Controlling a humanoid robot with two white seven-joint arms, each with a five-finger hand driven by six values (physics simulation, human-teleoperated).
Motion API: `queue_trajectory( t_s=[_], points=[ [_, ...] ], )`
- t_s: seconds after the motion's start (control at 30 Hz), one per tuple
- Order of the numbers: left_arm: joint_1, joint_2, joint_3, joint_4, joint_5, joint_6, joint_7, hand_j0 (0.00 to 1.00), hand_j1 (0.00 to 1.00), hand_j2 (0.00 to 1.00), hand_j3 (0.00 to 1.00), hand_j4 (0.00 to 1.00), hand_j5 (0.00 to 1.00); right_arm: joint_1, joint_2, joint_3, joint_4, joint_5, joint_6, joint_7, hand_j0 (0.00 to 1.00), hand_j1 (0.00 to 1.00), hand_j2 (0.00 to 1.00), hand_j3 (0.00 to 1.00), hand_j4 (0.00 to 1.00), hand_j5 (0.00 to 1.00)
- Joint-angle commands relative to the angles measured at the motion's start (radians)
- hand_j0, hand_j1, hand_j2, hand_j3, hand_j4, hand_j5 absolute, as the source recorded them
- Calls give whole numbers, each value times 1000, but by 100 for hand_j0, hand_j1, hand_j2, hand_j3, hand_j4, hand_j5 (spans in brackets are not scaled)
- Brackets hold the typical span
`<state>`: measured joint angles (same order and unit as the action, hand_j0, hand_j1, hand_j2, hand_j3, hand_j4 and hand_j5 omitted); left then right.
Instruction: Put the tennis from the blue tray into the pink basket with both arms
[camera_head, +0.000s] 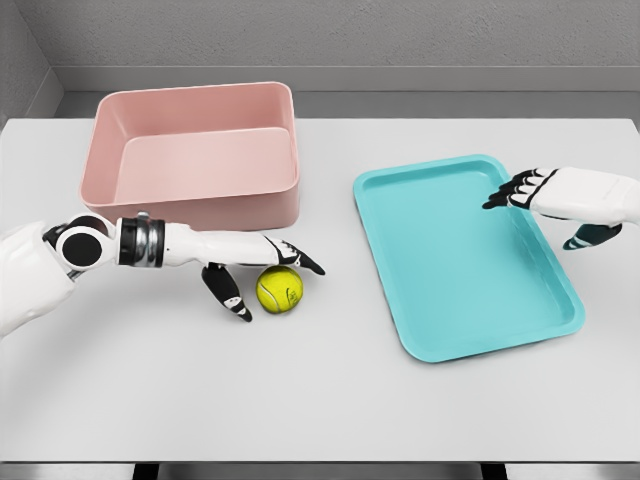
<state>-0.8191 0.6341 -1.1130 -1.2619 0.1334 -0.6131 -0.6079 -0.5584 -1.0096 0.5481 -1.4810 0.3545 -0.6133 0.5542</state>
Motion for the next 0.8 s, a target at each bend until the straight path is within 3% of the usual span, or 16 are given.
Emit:
queue_trajectory(
  t_s=[0.0,0.4,0.63,0.77],
  points=[
    [0,-1,1,-2,8,2,0,94,94,94,94,94,94,0,-1,0,1,-5,2,0,100,100,100,100,100,100],
    [0,-7,-24,-7,8,2,0,85,85,85,85,85,85,-2,-1,0,7,-5,2,0,100,100,100,100,100,100],
    [2,-5,-27,-5,8,2,0,69,69,69,69,69,69,-2,-1,0,7,-5,2,1,100,100,100,100,100,100],
    [2,-4,-28,-4,8,2,0,66,66,66,66,66,66,-2,0,0,7,-5,2,1,100,100,100,100,100,100]
  ],
)
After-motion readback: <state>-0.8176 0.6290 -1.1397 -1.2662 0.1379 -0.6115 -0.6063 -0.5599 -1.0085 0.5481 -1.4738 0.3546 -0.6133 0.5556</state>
